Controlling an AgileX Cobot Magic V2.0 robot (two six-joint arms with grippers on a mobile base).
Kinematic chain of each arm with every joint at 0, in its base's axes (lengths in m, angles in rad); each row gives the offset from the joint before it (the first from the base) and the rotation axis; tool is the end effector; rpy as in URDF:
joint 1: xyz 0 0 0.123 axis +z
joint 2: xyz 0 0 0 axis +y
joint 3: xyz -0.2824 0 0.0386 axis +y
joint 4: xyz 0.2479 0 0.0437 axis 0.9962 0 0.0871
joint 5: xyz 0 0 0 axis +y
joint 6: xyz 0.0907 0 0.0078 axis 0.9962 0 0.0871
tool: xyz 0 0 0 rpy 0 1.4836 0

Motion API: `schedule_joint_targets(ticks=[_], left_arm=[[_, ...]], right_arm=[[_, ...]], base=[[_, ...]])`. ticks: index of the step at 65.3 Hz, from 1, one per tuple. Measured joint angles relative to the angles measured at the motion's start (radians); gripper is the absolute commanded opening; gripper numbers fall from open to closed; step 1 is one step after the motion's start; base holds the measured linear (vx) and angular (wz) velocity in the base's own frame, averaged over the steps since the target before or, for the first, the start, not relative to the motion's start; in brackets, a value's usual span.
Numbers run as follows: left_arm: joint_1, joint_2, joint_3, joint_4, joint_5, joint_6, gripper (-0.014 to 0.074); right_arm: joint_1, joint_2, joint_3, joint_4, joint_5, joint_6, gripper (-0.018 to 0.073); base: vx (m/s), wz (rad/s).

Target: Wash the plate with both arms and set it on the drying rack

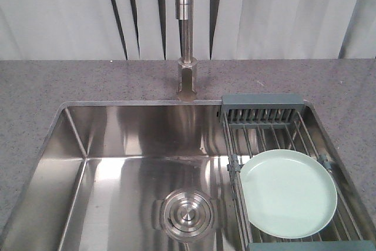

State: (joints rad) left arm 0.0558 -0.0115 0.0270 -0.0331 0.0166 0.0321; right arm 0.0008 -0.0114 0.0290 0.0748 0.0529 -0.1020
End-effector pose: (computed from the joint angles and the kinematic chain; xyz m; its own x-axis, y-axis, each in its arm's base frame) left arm 0.0565 0.0031 0.2031 0.0550 0.0021 -0.9985 -0.0552 0.9985 -0.0010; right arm 0.0568 0.0004 0.1991 0.0170 -0.0273 -0.9995 -0.0043 0.9996 -0.0274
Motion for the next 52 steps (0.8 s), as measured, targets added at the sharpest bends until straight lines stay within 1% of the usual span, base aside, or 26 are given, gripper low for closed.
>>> schedule_joint_targets(ticks=[52], left_arm=[[0.0,0.0,0.0,0.0,0.0,0.001,-0.0006]], right_arm=[[0.0,0.0,0.0,0.0,0.0,0.0,0.0019]], base=[[0.0,0.0]])
